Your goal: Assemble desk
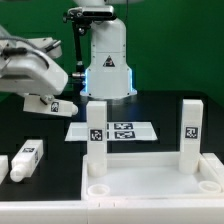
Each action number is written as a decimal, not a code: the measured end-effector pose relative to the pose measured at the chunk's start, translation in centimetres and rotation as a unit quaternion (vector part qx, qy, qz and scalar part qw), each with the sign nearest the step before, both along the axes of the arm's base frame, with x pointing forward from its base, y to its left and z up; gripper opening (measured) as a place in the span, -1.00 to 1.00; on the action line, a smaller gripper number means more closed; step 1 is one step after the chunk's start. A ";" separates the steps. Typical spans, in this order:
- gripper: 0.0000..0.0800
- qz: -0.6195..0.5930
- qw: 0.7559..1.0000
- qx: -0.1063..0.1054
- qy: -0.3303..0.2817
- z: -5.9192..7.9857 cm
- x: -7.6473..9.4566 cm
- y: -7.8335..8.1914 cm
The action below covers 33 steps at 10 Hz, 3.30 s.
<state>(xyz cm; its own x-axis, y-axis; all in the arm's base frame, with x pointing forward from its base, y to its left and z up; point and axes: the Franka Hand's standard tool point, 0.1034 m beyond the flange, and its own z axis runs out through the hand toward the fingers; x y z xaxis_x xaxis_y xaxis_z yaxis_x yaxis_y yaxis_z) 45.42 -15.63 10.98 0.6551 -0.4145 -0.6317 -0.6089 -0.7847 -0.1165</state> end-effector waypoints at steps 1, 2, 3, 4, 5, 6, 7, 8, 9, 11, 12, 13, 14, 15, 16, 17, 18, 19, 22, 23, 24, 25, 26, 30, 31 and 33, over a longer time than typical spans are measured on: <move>-0.29 0.007 0.999 -0.015 -0.037 1.1 1.7 -0.4; -0.29 0.013 0.998 -0.022 -0.066 2.9 3.7 -0.8; -0.29 0.017 0.991 -0.051 -0.124 4.5 7.1 -1.2; -0.29 0.036 0.988 -0.063 -0.140 5.5 8.3 0.1; -0.29 0.036 0.980 -0.084 -0.177 5.2 9.2 0.0; -0.29 0.030 0.971 -0.108 -0.209 5.2 9.3 -0.2; -0.29 0.027 0.962 -0.129 -0.238 5.2 9.4 -0.1; -0.29 0.027 0.957 -0.141 -0.254 5.3 9.6 0.0; -0.29 0.030 0.947 -0.159 -0.277 6.6 11.4 0.6; -0.29 0.020 0.914 -0.207 -0.349 9.8 15.1 5.3; -0.29 0.008 0.897 -0.231 -0.377 9.8 15.5 8.6; -0.29 0.004 0.891 -0.244 -0.382 9.2 15.8 12.1; -0.29 -0.006 0.879 -0.251 -0.406 8.8 16.2 14.0; -0.29 -0.001 0.875 -0.253 -0.413 8.5 15.9 14.1; -0.29 -0.001 0.875 -0.253 -0.412 8.5 15.9 14.0; -0.29 -0.001 0.875 -0.253 -0.412 8.5 15.9 14.0; -0.29 0.008 0.875 -0.255 -0.413 8.4 15.9 14.8; -0.29 0.062 0.867 -0.255 -0.423 8.5 16.1 16.9; -0.29 0.156 0.856 -0.248 -0.425 8.9 17.1 20.6; -0.29 0.152 0.857 -0.249 -0.424 8.8 17.1 20.3; -0.29 0.153 0.857 -0.249 -0.424 8.8 17.1 20.4; -0.29 0.153 0.857 -0.248 -0.424 8.8 17.1 20.4; -0.29 0.158 0.855 -0.250 -0.426 8.6 17.1 20.6; -0.29 0.157 0.841 -0.246 -0.456 5.3 16.0 27.0; -0.29 0.160 0.843 -0.247 -0.451 4.4 15.5 27.1; -0.29 0.159 0.843 -0.246 -0.452 4.6 15.6 27.1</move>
Offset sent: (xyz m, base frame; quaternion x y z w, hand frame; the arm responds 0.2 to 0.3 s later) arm 0.0724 0.0245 0.0459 -0.0687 0.1065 -0.0613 0.9900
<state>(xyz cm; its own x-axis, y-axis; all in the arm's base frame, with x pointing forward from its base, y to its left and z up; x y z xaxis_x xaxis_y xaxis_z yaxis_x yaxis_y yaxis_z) 61.04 11.44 15.54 0.9036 -0.1944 0.3817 -0.1970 -0.9799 -0.0325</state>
